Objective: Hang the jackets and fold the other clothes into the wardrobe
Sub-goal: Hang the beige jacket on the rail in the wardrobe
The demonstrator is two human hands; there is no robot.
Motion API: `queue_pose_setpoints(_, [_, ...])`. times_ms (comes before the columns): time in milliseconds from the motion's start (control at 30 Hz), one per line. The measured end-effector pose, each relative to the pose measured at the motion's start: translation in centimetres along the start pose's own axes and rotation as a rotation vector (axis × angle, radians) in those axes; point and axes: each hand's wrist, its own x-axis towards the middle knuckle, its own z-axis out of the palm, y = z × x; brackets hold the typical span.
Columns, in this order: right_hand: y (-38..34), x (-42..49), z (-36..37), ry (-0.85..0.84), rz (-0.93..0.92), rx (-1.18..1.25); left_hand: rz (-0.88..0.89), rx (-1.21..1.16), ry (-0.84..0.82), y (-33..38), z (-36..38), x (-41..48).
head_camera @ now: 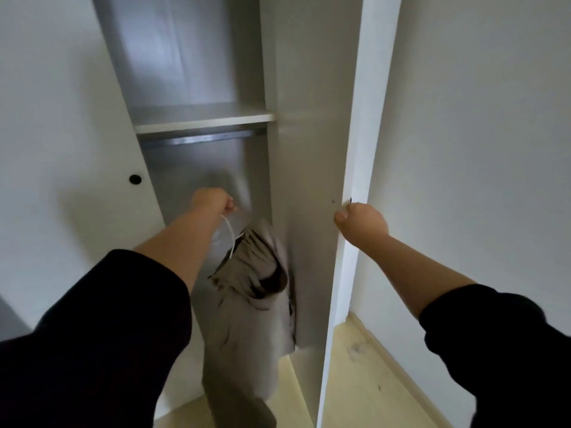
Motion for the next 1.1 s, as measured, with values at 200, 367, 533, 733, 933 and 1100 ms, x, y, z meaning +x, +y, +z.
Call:
queue_pose_setpoints(200, [0.4, -0.5, 0.6, -0.189, 0.004, -0.309, -0.021, -0.155, -0.071, -0.4, 2.5, -1.7])
queue_pose_setpoints(367, [-3.9, -0.3, 4.8, -0.558, -0.125, -0.011, -0.076, -0.244, -0.19, -1.2, 2.6, -0.8])
queue_pose_setpoints(533, [-7.9, 1.3, 9.7, -0.821, 0.008, 0.222, -0.072, -0.331, -0.219, 0.0, 1.9, 1.8])
queue_pose_setpoints(733, [-11.3, 5.0, 14.8, -0.365, -0.059, -0.119, -0.028, -0.333, -0.308, 2.2, -0.5, 7.7])
queue_pose_setpoints(933, [-15.1, 9.2, 17.5, -0.34, 0.053, 0.062, 0.602, 1.137, -0.134, 2.5, -7.1, 15.6])
queue_pose_setpoints(1100, [-18.0, 10.5, 18.7, -0.3, 0.152, 0.408, 0.744, 2.478, 0.046, -0.1, -12.5, 20.2])
